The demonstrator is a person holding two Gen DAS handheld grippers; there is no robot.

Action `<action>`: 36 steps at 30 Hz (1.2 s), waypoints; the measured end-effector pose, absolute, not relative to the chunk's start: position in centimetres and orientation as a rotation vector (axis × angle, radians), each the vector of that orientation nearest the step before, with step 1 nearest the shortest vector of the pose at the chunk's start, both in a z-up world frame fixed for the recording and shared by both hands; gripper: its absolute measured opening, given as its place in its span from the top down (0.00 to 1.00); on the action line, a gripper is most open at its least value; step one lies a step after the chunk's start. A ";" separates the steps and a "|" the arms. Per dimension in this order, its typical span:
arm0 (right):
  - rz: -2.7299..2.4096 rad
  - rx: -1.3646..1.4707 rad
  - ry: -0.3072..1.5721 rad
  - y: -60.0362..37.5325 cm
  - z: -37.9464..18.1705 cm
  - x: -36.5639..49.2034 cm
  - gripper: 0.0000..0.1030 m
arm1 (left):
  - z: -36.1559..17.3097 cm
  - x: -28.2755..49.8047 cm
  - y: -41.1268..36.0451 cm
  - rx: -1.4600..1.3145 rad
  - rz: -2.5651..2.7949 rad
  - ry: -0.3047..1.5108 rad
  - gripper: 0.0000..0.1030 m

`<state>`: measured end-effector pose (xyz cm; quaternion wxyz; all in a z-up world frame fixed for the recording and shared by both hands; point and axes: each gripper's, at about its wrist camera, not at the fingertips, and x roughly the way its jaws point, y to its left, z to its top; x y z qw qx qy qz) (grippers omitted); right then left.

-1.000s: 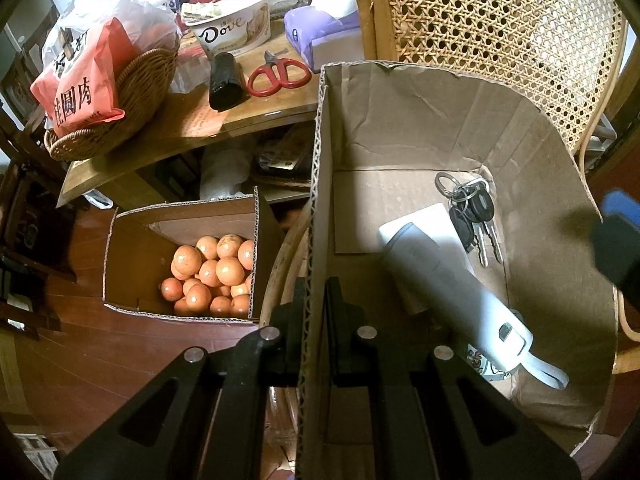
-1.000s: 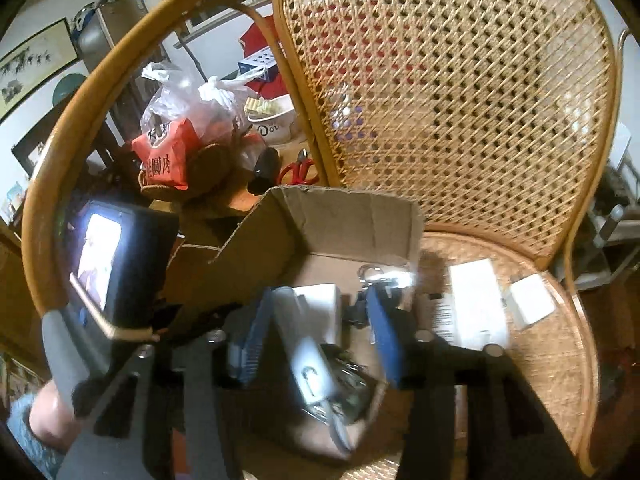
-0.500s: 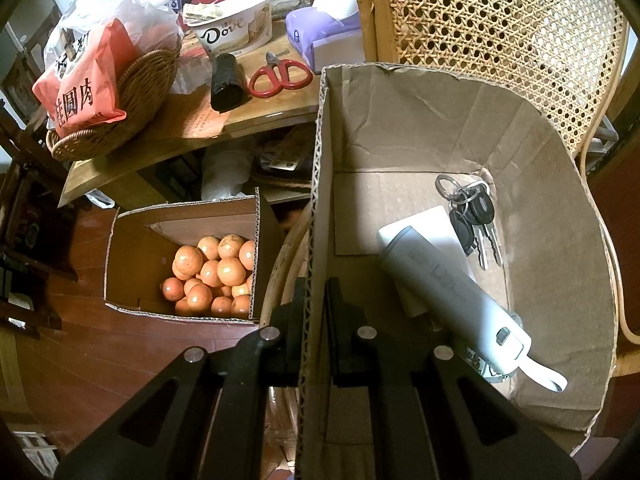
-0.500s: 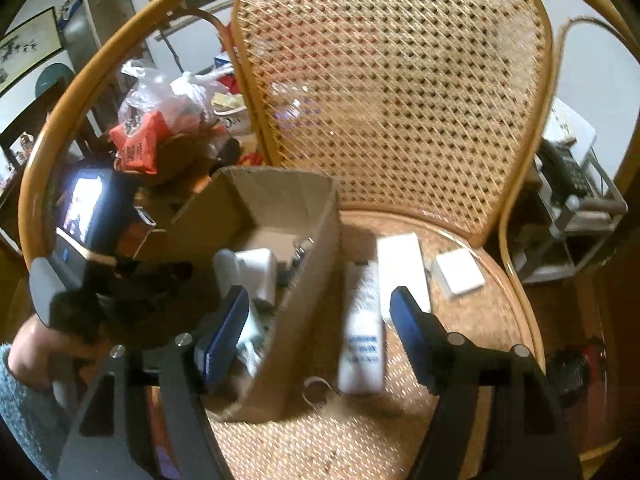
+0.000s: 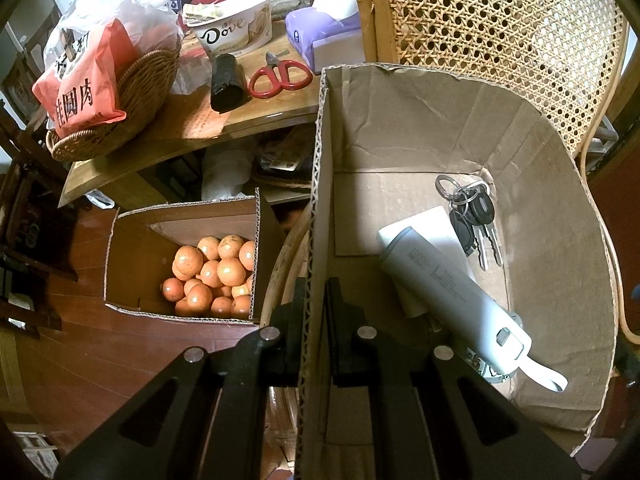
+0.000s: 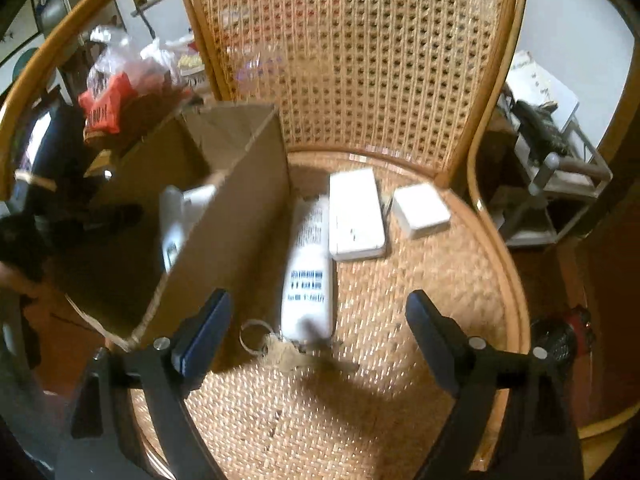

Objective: Organize rigid objects
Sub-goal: 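Move the right gripper back over the seat to the keys by the white tube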

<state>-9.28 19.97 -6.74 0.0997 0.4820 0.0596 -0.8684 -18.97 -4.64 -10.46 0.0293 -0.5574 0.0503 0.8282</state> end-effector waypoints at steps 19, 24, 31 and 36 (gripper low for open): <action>-2.455 1.485 0.377 16.8 -12.2 -8.1 0.10 | -10.6 -19.0 -4.8 -1.719 2.546 0.140 0.92; -2.487 1.506 0.329 17.0 -13.4 -8.5 0.10 | -10.6 -19.0 -4.8 -1.720 2.546 0.137 0.92; -2.555 1.484 0.281 17.5 -13.6 -9.1 0.10 | -10.7 -19.1 -5.0 -1.724 2.543 0.119 0.92; -2.551 1.509 0.283 17.6 -13.5 -9.4 0.10 | -10.7 -19.1 -4.9 -1.722 2.544 0.131 0.92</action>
